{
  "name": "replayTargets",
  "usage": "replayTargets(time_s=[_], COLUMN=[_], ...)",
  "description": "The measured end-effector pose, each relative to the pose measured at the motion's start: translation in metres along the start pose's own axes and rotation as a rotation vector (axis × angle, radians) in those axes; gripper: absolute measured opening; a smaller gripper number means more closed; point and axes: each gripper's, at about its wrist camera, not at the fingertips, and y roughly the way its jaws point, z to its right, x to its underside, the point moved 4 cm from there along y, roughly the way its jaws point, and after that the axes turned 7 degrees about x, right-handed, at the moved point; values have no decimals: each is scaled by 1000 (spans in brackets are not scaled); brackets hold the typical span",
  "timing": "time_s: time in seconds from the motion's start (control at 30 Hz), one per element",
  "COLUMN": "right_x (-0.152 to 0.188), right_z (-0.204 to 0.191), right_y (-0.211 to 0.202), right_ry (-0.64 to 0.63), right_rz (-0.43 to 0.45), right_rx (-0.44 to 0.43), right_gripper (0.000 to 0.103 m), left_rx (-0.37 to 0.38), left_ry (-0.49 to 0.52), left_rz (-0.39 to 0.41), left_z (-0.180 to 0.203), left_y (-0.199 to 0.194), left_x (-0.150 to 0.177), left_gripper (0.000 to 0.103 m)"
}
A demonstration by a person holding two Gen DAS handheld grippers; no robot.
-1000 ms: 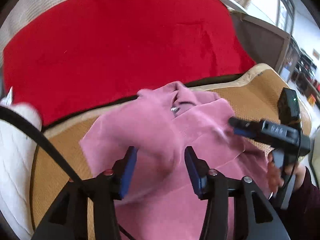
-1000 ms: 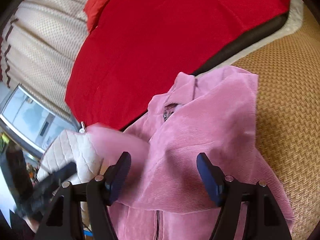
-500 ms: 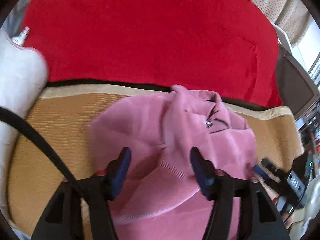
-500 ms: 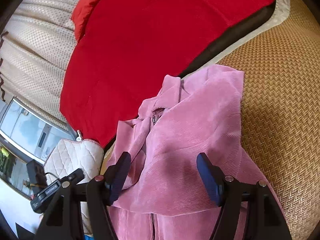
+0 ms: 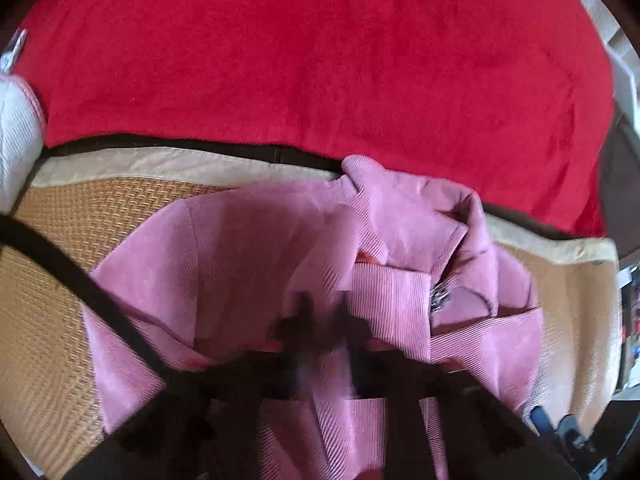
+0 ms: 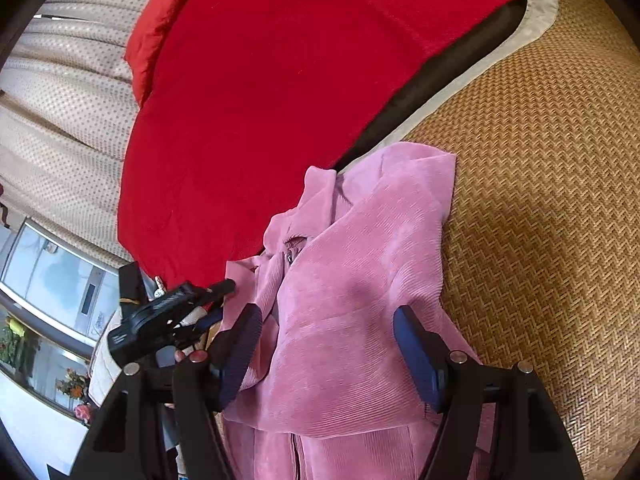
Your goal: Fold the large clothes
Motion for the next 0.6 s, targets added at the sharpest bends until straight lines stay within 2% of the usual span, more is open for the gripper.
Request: replayTargets(time_s=[0.07, 0.17, 0.33, 0.4, 0.47, 0.5, 0.53, 0.57, 0.6], right_x=[-1, -3, -3, -5, -7, -8, -10, -13, -15], right_z=[0, 5, 11, 12, 16, 17, 20, 25, 28], right_y=[-1, -3, -6, -9, -13, -14, -16, -19, -21], right_ry=[1, 14, 39, 45, 59, 67, 80, 102, 117], right_rz=[2, 5, 10, 21, 37, 41, 47, 53, 56], right_rx=[4, 12, 20, 24, 28, 28, 27, 23, 19], right_gripper=[72, 72, 73, 73, 73, 73, 73, 73, 73], left_rx=[12, 39, 107, 195, 298, 347, 370, 364, 334], left_ry=[46, 166, 435, 540, 631, 667, 693, 715, 728], left_rz=[53, 116, 201, 183, 152, 138, 137, 157, 189], left_z=[11, 39, 119, 155, 182, 190, 194, 193, 189], left_y=[-16, -54, -135, -163, -188, -199, -207, -214, -219], left_x=[1, 5, 28, 52, 83, 98, 108, 118, 125], left_gripper=[3, 3, 2, 3, 12, 33, 66, 79, 84])
